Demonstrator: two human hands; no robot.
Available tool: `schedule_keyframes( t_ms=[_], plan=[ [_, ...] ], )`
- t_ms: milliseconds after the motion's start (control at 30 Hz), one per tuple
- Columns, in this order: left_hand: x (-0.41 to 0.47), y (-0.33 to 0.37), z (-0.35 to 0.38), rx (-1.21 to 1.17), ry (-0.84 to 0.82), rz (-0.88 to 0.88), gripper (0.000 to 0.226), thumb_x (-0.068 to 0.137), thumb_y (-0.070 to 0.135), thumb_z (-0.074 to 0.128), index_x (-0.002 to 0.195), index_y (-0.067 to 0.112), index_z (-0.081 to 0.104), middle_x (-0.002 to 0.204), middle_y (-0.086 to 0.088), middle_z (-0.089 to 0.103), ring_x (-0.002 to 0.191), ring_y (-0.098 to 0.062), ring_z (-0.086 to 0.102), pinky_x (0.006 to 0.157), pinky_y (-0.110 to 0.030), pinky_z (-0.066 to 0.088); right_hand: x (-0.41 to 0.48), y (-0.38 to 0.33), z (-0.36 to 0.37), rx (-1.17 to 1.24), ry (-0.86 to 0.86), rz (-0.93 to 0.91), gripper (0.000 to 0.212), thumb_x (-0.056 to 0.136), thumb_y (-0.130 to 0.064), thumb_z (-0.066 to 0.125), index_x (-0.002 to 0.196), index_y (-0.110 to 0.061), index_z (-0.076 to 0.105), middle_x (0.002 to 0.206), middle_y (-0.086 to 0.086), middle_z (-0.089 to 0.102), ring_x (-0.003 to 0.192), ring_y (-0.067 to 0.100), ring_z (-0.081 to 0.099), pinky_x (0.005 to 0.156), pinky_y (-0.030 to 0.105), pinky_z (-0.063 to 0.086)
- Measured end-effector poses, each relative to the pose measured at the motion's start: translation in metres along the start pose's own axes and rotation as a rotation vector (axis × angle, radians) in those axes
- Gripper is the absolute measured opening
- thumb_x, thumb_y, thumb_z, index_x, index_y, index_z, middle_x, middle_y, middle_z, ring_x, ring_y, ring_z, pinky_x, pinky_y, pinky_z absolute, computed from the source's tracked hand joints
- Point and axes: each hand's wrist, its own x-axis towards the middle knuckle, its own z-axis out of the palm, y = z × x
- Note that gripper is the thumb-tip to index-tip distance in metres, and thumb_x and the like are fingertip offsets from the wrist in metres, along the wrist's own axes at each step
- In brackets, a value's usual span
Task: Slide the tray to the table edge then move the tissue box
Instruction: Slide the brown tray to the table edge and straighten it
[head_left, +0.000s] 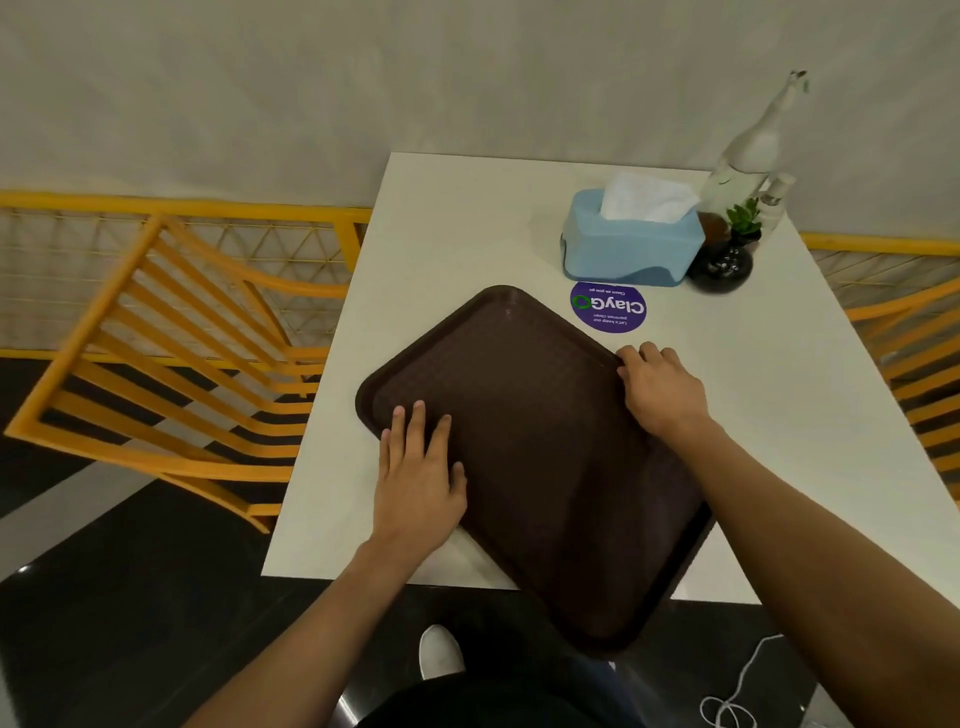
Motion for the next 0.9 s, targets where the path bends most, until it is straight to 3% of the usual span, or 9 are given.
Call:
schedule_keyframes(
  t_ms=[233,367,533,633,700,800,900],
  plan=[
    [0.015,-0.022,-0.010,-0.149,0.036,-0.075,0.060,0.098,0.012,0.051,0.155,0.016,0.034,0.168,-0.011,0.010,0.155,-0.030,-0.003,0.124,-0.048,0.014,-0.010,-0.032,0.001,0.117,-0.062,0.018,0.038,0.106,-0.028,0.037,0.142,-0.019,0.040,0.124,0.011,0.061,0.108,0.034,0.056,0.082,0.048,0.053],
    [0.029,-0.045,-0.018,-0.201,0.046,-0.055,0.062,0.093,-0.004,0.050,0.152,0.015,0.039,0.167,-0.010,0.013,0.155,-0.026,0.003,0.125,-0.043,0.011,-0.013,-0.038,0.001,0.197,-0.123,-0.026,0.046,0.101,-0.033,0.040,0.145,-0.024,0.032,0.104,0.008,0.068,0.080,0.026,0.062,0.069,0.042,0.055],
    [0.049,-0.061,-0.030,-0.202,0.113,-0.107,0.067,0.093,-0.004,0.050,0.154,0.016,0.034,0.166,-0.008,0.015,0.153,-0.025,0.013,0.122,-0.039,0.023,-0.010,-0.042,0.006,0.223,-0.117,-0.033,0.056,0.101,-0.038,0.043,0.152,-0.027,0.023,0.096,0.000,0.062,0.067,0.016,0.055,0.058,0.032,0.047],
    [0.049,-0.060,-0.033,-0.275,0.202,-0.315,0.057,0.097,0.007,0.051,0.152,0.008,0.035,0.161,-0.016,0.026,0.150,-0.032,0.021,0.121,-0.046,0.026,-0.010,-0.048,0.012,0.283,-0.064,-0.038,0.059,0.098,-0.035,0.051,0.152,-0.024,0.028,0.117,0.005,0.064,0.091,0.025,0.064,0.075,0.042,0.057],
    [0.040,-0.058,-0.030,-0.274,0.195,-0.378,0.058,0.097,0.011,0.053,0.152,0.006,0.035,0.158,-0.017,0.032,0.149,-0.033,0.022,0.122,-0.049,0.023,-0.009,-0.049,0.018,0.272,0.055,-0.071,0.059,0.096,-0.033,0.054,0.150,-0.019,0.035,0.134,0.010,0.056,0.112,0.030,0.058,0.090,0.047,0.053],
    [0.025,-0.055,-0.024,-0.224,0.176,-0.364,0.059,0.100,0.015,0.049,0.156,0.007,0.030,0.161,-0.014,0.031,0.153,-0.030,0.015,0.125,-0.044,0.012,-0.006,-0.049,0.024,0.272,0.108,-0.146,0.065,0.098,-0.036,0.054,0.155,-0.017,0.028,0.156,0.010,0.038,0.136,0.032,0.042,0.109,0.052,0.038],
    [0.023,-0.056,-0.020,-0.157,0.147,-0.330,0.058,0.105,0.019,0.040,0.159,0.009,0.021,0.165,-0.010,0.024,0.154,-0.026,0.010,0.125,-0.041,0.006,-0.004,-0.053,0.031,0.248,0.060,-0.164,0.068,0.102,-0.041,0.046,0.159,-0.015,0.018,0.165,0.008,0.023,0.150,0.028,0.024,0.120,0.049,0.013]
  ],
)
